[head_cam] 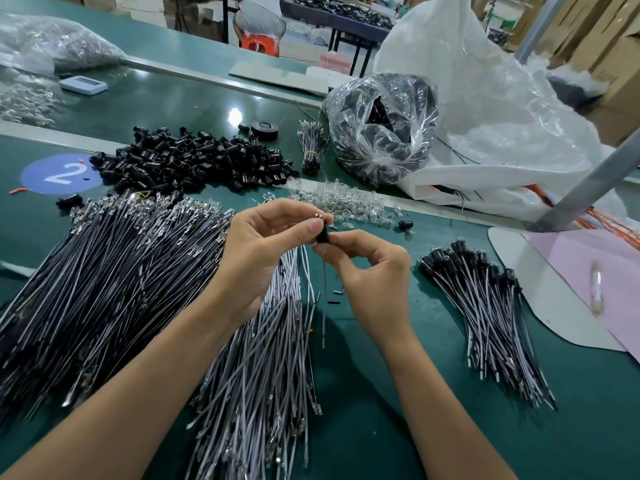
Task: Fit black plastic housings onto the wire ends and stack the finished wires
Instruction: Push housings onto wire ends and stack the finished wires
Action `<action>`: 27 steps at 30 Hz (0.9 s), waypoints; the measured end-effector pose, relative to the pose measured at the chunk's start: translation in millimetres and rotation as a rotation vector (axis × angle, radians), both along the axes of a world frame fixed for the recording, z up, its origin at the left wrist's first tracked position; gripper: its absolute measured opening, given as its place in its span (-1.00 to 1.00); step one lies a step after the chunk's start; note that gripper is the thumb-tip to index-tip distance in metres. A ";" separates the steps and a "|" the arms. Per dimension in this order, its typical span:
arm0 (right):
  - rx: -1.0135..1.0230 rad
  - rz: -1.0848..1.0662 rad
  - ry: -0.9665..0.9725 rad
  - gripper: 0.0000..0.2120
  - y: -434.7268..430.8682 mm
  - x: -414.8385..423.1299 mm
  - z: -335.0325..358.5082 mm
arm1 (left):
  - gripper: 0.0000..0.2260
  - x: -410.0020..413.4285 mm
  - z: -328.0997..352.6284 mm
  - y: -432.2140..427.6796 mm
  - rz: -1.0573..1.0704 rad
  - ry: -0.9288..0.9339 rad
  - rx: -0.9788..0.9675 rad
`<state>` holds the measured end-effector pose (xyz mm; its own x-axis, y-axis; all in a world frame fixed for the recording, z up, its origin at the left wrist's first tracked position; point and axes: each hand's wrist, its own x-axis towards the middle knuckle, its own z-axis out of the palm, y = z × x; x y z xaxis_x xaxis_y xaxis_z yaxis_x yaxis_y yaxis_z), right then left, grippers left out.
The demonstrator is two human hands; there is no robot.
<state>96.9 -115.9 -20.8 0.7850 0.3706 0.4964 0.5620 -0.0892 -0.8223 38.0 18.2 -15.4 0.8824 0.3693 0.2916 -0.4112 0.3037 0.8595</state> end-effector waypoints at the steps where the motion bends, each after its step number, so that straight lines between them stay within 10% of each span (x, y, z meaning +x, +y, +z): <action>1: 0.008 0.010 0.024 -0.89 0.1 0.1 0.4 | -0.92 -0.2 0.3 0.0 -0.008 0.002 0.000; 27: 0.099 0.104 0.025 -0.96 6.1 -5.7 -8.4 | -0.80 2.3 0.2 -13.2 0.064 -0.044 0.044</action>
<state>91.2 -109.8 -29.2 0.7576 0.4008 0.5151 0.5430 0.0509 -0.8382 40.3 5.0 -15.2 0.8436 0.4104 0.3464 -0.4658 0.2382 0.8522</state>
